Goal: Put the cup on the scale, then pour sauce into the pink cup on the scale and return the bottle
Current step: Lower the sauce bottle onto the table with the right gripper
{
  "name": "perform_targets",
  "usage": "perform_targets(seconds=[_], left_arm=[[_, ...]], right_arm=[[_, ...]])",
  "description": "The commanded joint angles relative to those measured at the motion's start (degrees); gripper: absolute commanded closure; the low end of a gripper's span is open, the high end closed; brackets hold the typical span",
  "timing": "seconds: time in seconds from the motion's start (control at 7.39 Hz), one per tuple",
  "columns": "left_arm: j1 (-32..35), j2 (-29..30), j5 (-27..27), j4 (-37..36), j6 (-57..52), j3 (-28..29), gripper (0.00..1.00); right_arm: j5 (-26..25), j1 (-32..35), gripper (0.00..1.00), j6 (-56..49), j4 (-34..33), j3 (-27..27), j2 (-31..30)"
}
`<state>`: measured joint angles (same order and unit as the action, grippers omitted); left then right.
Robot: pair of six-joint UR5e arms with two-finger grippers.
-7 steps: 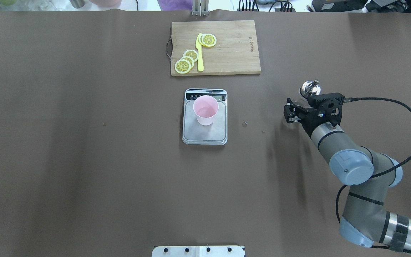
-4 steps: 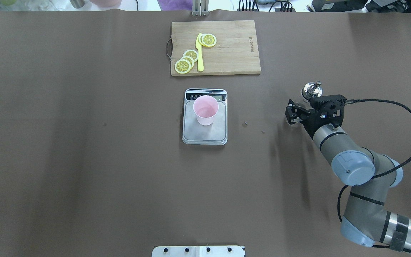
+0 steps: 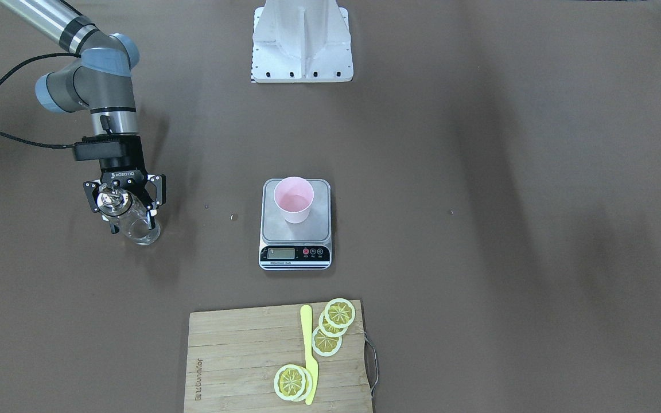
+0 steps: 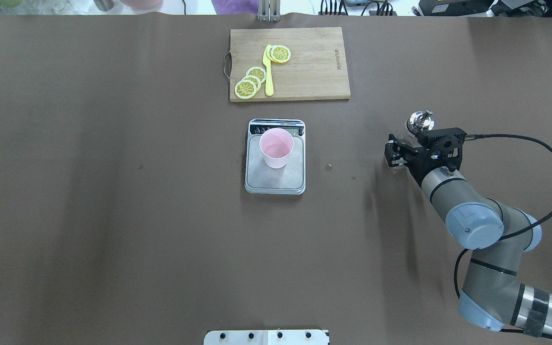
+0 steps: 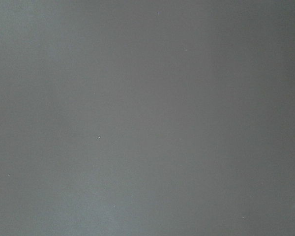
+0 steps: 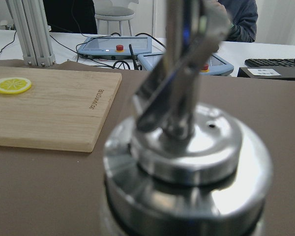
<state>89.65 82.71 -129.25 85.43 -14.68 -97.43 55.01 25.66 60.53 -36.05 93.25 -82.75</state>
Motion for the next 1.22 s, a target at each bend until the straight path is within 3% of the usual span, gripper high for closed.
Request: perform_targets(seconds=[0.0, 0.41, 0.54, 0.68, 1.08], left_arm=[[-0.1, 0.1, 0.0, 0.0, 0.0, 0.0, 0.01], [-0.1, 0.3, 0.1, 0.0, 0.1, 0.1, 0.01], [-0.1, 0.3, 0.0, 0.0, 0.0, 0.1, 0.01], [-0.1, 0.3, 0.0, 0.0, 0.1, 0.1, 0.01], [-0.1, 0.3, 0.0, 0.0, 0.1, 0.1, 0.01]], right_arm=[[-0.3, -0.1, 1.0, 0.1, 0.1, -0.5, 0.2], [-0.9, -0.1, 1.0, 0.0, 0.0, -0.5, 0.2], [-2.0, -0.1, 0.12, 0.0, 0.0, -0.8, 0.1], [-3.1, -0.1, 0.0, 0.0, 0.1, -1.5, 0.2], [-3.2, -0.1, 0.0, 0.0, 0.1, -1.5, 0.3]])
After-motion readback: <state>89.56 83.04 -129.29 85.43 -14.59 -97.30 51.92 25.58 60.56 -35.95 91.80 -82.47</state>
